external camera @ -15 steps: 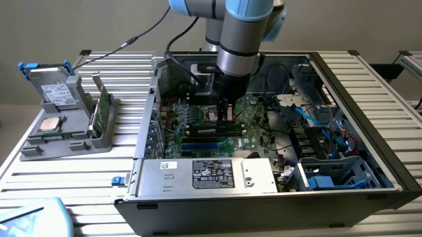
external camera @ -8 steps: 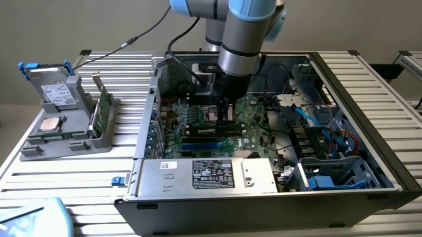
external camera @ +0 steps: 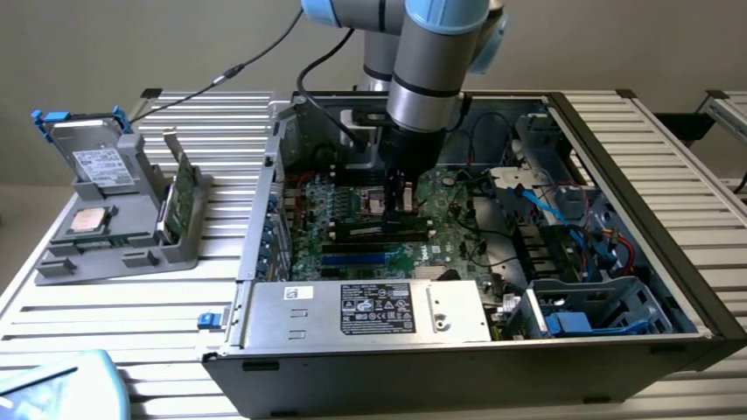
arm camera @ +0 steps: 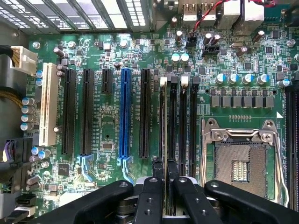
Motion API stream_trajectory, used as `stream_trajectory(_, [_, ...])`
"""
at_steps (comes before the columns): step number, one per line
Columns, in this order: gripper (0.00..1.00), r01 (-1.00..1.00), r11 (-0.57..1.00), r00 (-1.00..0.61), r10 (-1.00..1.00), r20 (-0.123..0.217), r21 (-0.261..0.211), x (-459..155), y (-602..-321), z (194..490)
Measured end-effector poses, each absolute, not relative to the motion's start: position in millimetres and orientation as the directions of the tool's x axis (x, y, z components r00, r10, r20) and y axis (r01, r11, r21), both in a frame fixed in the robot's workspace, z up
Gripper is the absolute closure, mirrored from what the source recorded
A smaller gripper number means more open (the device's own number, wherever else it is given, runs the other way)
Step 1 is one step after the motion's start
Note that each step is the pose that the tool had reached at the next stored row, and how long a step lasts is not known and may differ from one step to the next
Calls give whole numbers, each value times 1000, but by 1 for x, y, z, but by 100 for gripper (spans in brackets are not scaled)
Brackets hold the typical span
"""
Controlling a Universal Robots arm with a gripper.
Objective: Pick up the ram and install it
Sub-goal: 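Insert the ram into the slot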
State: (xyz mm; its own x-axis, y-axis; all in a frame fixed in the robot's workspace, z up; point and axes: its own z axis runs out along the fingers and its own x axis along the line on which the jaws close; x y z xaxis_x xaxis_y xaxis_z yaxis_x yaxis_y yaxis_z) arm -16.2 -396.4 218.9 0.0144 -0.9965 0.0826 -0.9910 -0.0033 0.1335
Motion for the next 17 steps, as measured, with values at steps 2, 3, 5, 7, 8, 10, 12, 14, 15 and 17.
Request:
stream_trajectory(2, [86, -991, -5, 16, -996, 85, 134, -16, -396, 219])
stream_trajectory(3, [86, -991, -6, 17, -996, 86, 134, -16, -396, 219])
stream_trajectory(5, [86, -991, -9, 21, -996, 90, 134, -15, -396, 219])
stream_trajectory(7, [86, -991, -13, 25, -995, 93, 134, -14, -395, 219])
stream_trajectory(8, [86, -991, -14, 27, -995, 95, 134, -14, -395, 219])
stream_trajectory(10, [86, -991, -16, 29, -995, 99, 134, -14, -395, 219])
stream_trajectory(12, [86, -991, -18, 32, -994, 104, 135, -13, -395, 219])
stream_trajectory(14, [86, -990, -20, 35, -993, 111, 137, -13, -394, 219])
stream_trajectory(15, [86, -990, -20, 36, -993, 114, 138, -13, -394, 219])
stream_trajectory(17, [86, -990, -21, 38, -992, 119, 141, -13, -393, 220])
